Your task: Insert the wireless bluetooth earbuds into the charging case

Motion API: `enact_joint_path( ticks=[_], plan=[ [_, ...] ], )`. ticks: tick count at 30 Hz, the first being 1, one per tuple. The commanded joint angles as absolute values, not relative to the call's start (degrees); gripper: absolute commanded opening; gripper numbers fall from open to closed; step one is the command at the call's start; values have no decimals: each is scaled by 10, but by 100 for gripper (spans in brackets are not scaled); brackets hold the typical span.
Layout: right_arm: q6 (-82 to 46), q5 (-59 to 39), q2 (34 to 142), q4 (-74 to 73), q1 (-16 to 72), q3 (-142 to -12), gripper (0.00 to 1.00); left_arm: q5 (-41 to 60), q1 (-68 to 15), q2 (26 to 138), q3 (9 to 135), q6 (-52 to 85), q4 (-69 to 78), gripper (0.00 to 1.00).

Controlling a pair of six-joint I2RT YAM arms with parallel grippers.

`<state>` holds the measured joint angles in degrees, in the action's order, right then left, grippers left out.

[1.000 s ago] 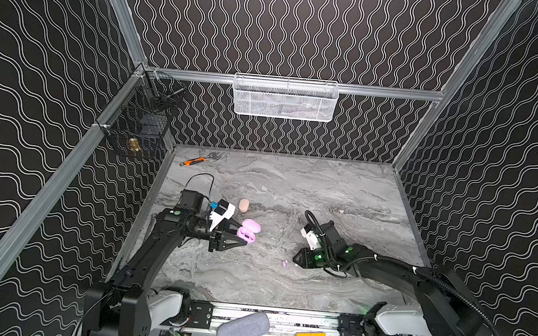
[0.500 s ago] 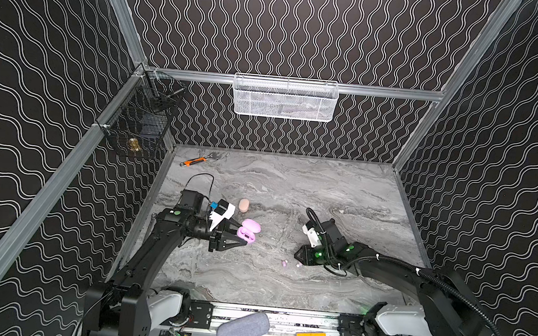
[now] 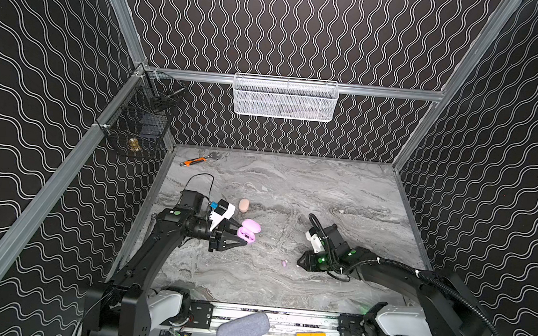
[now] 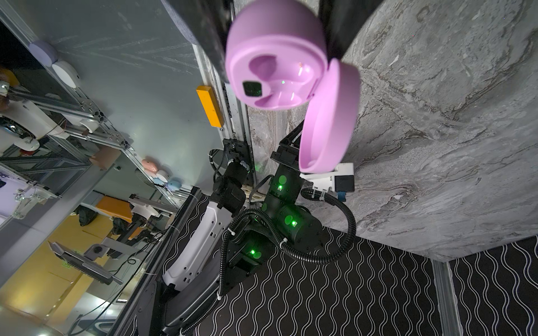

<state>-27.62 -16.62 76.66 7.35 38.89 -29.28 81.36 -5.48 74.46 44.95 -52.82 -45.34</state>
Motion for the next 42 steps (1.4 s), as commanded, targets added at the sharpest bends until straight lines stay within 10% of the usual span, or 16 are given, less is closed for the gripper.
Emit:
enact_joint_path(
  ticks=[1,42],
  plan=[
    [-284,-171,772,50,389,-288,34,818,-54,746,449,-530,-445,34],
    [-265,-81,695,154,387,-363,17,817,-54,749,448,-534,-445,36]
  ],
)
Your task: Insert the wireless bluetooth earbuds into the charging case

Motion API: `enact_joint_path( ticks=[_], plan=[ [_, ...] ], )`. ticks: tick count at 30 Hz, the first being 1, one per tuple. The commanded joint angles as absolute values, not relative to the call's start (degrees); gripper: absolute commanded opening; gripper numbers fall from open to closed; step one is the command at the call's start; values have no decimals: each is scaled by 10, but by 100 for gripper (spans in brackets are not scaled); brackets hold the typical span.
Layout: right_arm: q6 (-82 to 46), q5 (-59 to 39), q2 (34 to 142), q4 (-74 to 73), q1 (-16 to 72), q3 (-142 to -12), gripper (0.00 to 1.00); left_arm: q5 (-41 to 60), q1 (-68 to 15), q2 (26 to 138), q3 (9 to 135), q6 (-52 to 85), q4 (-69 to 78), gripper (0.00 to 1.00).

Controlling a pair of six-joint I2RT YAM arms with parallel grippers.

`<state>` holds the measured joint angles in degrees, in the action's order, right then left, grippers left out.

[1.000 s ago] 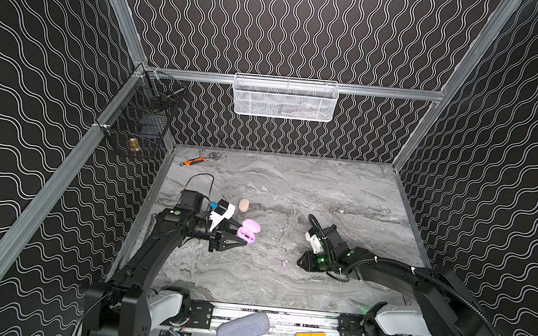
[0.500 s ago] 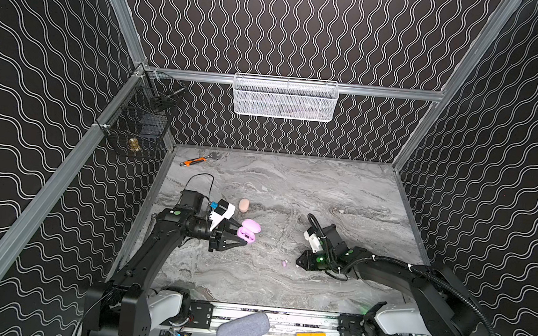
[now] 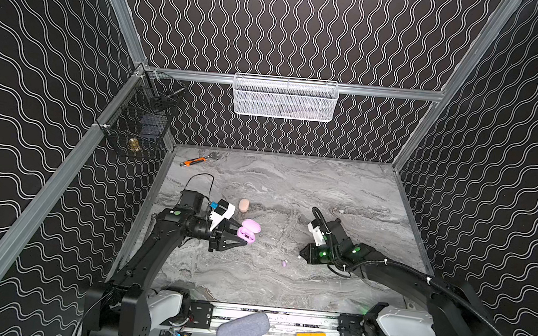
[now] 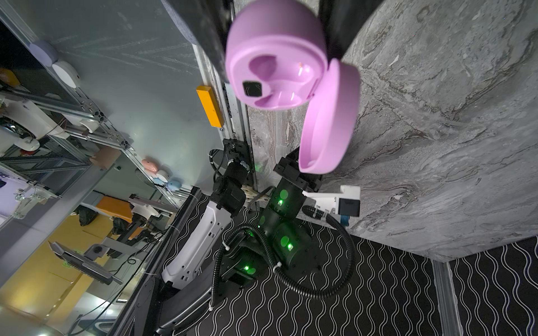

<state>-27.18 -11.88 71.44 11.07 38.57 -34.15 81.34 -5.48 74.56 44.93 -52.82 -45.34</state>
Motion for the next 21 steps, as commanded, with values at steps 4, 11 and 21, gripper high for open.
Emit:
enact_joint_path(
  ticks=[4,11,21],
  plan=[
    [-263,-46,655,204,391,-418,17,817,-54,753,449,-533,-446,35],
    [-262,95,653,291,504,-561,18,812,-54,756,451,-534,-445,35],
    [-268,235,766,376,651,-744,18,759,-54,750,444,-455,-361,29]
  ],
)
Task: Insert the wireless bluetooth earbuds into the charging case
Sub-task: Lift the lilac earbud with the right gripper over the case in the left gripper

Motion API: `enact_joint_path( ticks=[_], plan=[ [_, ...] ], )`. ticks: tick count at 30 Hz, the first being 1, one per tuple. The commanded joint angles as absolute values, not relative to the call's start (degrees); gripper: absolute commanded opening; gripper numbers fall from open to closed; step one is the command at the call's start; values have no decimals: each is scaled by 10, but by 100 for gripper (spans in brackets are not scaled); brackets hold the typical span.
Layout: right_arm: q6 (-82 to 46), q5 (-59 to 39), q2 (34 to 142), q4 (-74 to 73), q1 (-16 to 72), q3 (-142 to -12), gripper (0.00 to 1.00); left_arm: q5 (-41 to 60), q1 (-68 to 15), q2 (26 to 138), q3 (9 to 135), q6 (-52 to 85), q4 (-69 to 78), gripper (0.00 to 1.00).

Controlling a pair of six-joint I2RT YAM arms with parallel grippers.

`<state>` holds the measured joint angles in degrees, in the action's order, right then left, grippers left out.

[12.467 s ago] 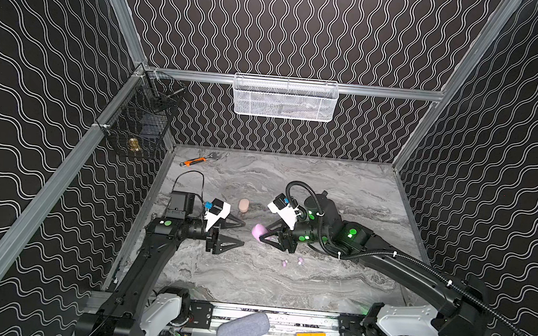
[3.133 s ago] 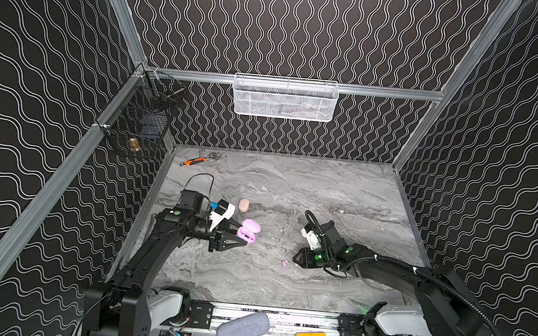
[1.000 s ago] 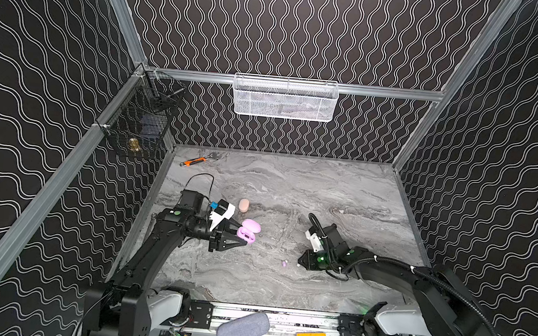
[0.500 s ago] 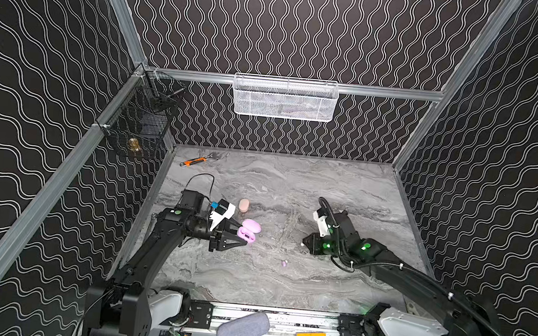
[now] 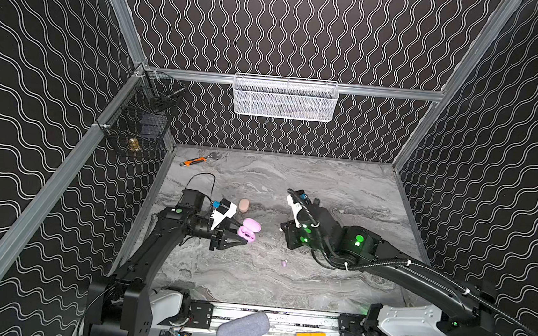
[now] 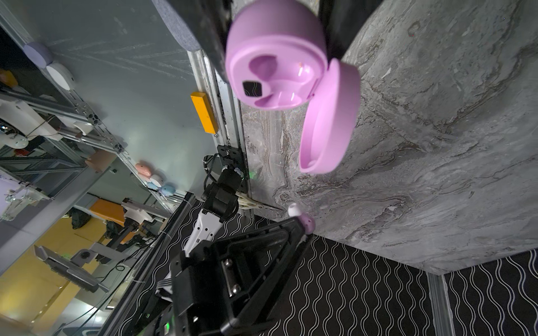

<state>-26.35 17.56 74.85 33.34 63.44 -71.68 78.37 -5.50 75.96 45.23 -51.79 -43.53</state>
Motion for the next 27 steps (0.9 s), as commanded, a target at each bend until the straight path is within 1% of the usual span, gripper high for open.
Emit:
enact_joint_path(
  ticks=[1,4,7,16,20,27],
  plan=[
    [-267,241,775,381,656,-755,18,747,-54,740,433,-424,-325,29],
    [-266,261,800,392,672,-784,18,700,-54,696,390,-301,-179,29],
    [-268,281,820,404,687,-812,18,666,-55,663,364,-244,-97,29],
    [-303,330,874,418,730,-847,18,645,-55,660,327,-169,13,29],
    [-305,341,899,415,734,-868,18,635,-55,657,318,-144,52,29],
    [-289,377,939,426,734,-908,18,626,-55,651,298,-153,92,29]
  ],
)
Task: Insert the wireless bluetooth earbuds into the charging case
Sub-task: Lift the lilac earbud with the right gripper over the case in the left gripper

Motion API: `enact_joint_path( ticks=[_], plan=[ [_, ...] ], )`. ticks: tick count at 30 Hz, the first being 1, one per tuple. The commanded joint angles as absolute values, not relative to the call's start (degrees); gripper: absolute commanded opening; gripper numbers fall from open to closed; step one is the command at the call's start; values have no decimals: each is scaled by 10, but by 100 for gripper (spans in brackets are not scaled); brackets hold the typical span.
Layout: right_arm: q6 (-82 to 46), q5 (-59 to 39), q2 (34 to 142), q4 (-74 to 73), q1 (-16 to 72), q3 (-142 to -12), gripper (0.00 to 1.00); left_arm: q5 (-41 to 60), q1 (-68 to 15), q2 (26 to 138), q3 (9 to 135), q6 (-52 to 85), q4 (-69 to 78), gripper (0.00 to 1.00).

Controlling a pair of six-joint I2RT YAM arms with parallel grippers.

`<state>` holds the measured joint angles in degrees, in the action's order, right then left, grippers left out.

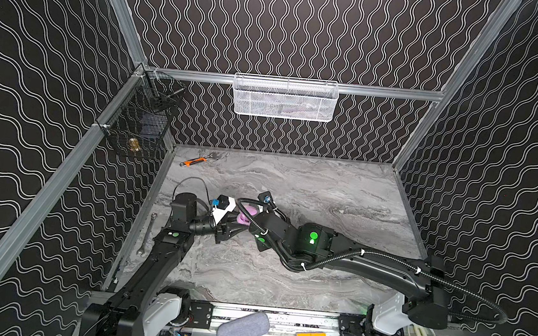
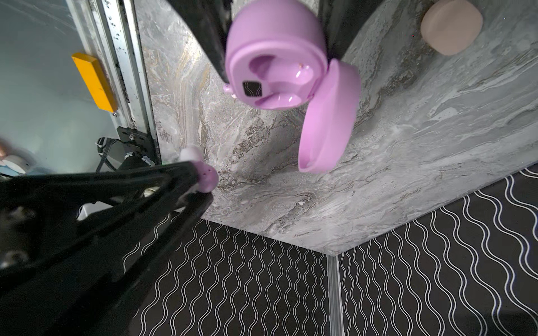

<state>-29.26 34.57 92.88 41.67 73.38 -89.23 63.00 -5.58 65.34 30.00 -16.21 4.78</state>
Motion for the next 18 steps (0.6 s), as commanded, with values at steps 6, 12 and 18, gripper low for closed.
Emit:
enact_joint_path(
  ticks=[6,12,18],
  plan=[
    [-280,401,981,442,731,-947,19,627,-55,647,287,-160,115,29],
    [-275,383,977,404,716,-926,19,631,-55,639,272,-157,137,29],
    [-268,374,982,391,716,-932,19,634,-55,640,258,-157,160,30]
  ],
)
